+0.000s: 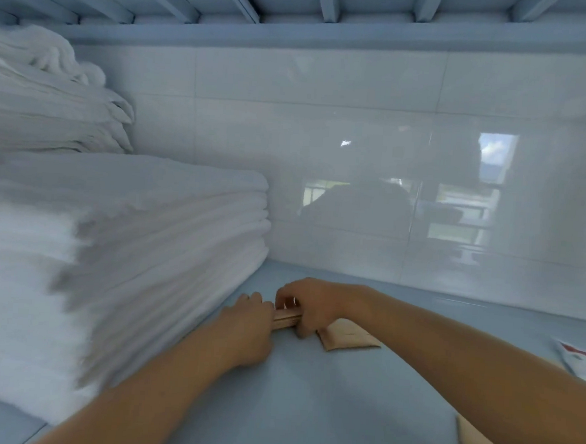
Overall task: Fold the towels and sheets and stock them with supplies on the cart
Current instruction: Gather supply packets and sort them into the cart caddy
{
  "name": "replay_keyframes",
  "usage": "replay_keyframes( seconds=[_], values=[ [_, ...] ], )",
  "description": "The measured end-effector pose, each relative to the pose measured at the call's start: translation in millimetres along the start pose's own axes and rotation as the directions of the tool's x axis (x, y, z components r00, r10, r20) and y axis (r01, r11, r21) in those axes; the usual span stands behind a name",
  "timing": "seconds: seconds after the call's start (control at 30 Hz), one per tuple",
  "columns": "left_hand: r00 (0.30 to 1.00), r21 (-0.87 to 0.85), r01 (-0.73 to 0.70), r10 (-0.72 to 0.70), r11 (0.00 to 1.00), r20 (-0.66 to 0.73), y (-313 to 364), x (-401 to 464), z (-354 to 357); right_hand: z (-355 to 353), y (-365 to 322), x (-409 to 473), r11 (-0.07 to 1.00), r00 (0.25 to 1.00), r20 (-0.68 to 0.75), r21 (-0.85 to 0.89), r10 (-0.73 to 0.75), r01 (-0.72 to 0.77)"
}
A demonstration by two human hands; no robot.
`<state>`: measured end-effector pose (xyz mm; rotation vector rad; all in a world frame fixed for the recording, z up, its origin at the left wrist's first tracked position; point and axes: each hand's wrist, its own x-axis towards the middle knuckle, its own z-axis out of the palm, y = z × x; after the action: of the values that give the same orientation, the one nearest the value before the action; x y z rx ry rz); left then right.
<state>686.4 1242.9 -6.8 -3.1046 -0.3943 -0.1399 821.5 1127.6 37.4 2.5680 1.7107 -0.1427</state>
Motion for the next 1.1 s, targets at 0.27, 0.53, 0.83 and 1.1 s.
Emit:
replay_keyframes(
  seconds=[0.27, 0.53, 0.83, 1.1],
  values=[
    [0.99, 0.026, -0.097, 0.099, 0.995, -0.097, 12, -4, 4, 20, -19, -50, 0.964, 0.981, -0.192, -0.256, 0.022, -0.072],
    [0.889, 0.04, -0.317, 0.311, 0.948, -0.335, 47, -27, -13, 22, -25, -133, 0.975, 0.905, -0.415, -0.143, 0.094, -0.167],
    [0.83, 0.066, -0.487, 0.485, 0.871, -0.275, 109, -57, -5, 47, -21, -258, 0.948, 0.904, -0.285, 0.078, 0.317, -0.308],
    [0.818, 0.115, -0.534, 0.546, 0.837, -0.182, 166, -51, -25, 40, 31, -333, 0.86, 0.853, -0.122, 0.146, 0.507, -0.49]
  ],
)
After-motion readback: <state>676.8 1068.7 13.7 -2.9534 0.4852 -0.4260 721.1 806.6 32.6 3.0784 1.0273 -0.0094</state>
